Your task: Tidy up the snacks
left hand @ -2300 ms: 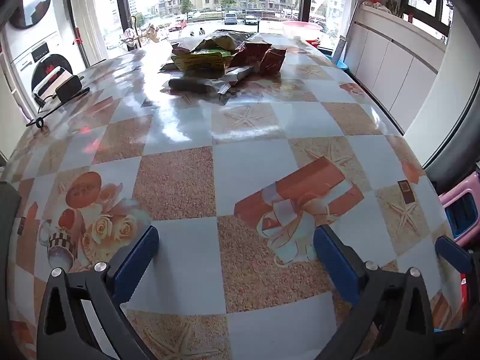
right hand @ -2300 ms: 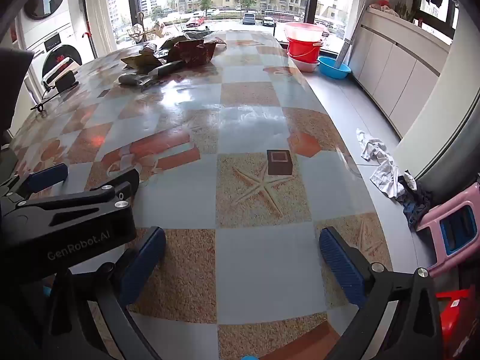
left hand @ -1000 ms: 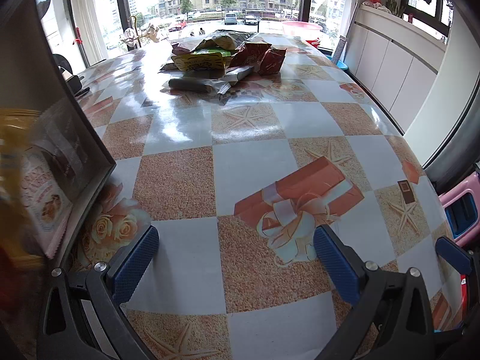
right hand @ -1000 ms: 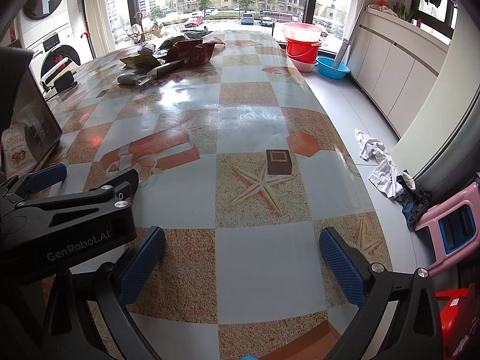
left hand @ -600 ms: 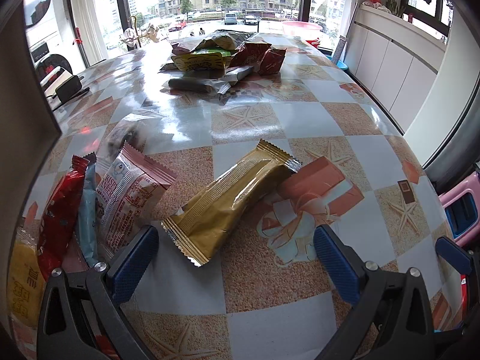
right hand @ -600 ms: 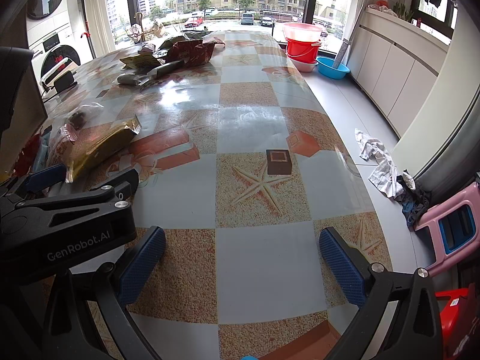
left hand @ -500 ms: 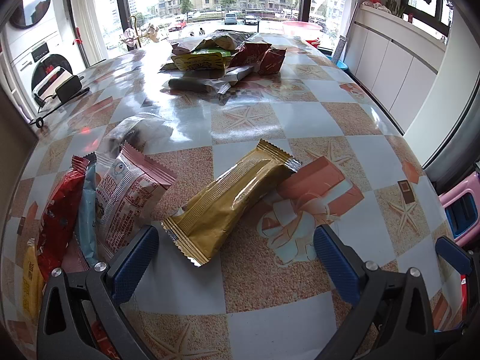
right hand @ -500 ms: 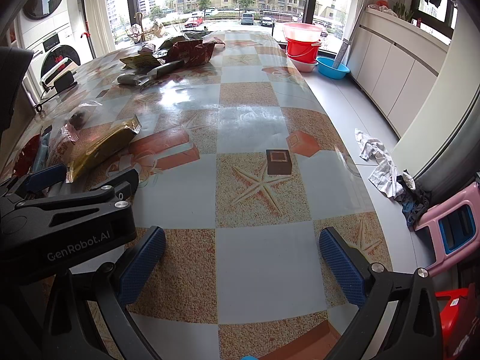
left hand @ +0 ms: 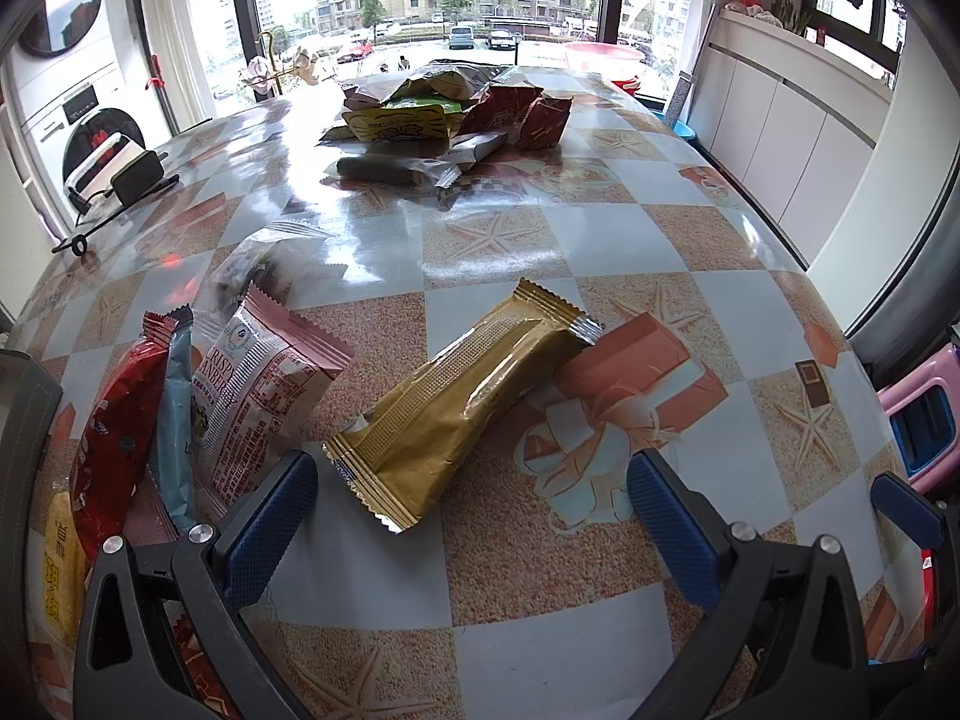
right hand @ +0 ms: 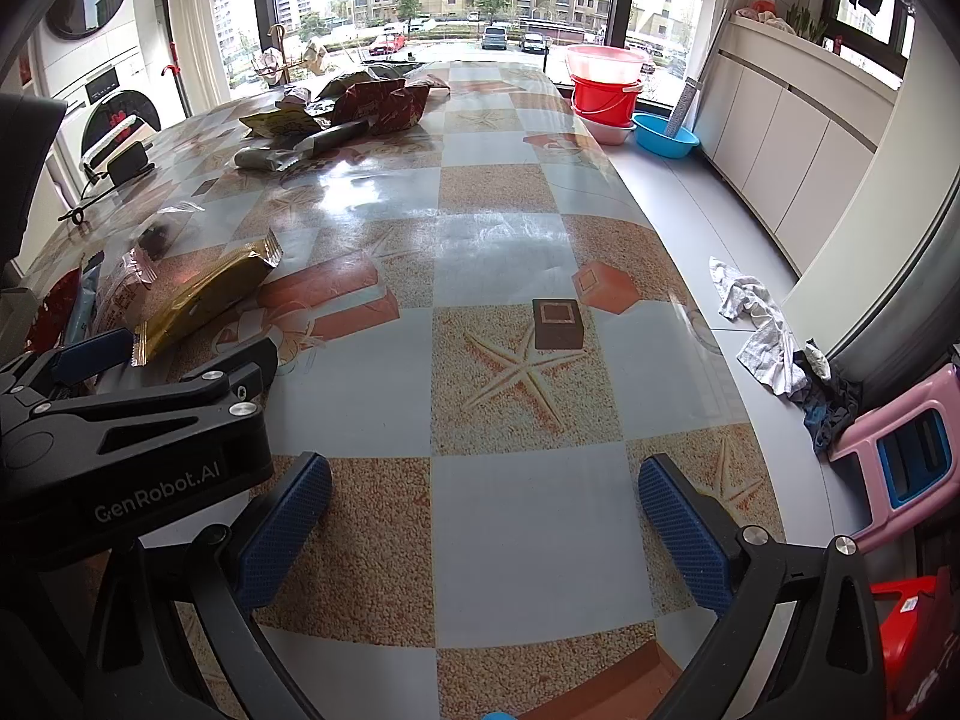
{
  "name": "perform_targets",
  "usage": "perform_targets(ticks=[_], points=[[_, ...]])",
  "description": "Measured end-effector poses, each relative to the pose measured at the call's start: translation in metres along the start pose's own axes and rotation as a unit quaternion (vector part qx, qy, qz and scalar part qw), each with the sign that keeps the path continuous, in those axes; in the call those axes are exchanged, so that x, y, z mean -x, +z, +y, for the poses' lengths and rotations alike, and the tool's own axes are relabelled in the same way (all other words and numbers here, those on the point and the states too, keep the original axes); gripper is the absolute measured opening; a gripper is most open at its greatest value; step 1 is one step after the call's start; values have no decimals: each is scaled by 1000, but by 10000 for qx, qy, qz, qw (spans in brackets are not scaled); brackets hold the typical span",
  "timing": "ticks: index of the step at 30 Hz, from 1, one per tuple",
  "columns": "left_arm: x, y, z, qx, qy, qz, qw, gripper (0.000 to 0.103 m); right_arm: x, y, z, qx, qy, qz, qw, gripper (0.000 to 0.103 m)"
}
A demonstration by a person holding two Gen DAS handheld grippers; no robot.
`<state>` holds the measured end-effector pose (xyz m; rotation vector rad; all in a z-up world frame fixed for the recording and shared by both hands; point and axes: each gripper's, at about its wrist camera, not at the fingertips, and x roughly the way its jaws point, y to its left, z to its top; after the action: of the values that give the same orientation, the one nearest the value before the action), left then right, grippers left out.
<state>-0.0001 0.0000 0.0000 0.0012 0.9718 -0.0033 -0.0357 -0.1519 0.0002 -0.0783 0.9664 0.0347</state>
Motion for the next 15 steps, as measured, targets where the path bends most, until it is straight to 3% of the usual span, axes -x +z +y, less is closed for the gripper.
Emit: perform_targets(ticks=[15], points=[[1,0,0,4,-6,59,10000,102,0,0,0,0,-1,0,10000,103]])
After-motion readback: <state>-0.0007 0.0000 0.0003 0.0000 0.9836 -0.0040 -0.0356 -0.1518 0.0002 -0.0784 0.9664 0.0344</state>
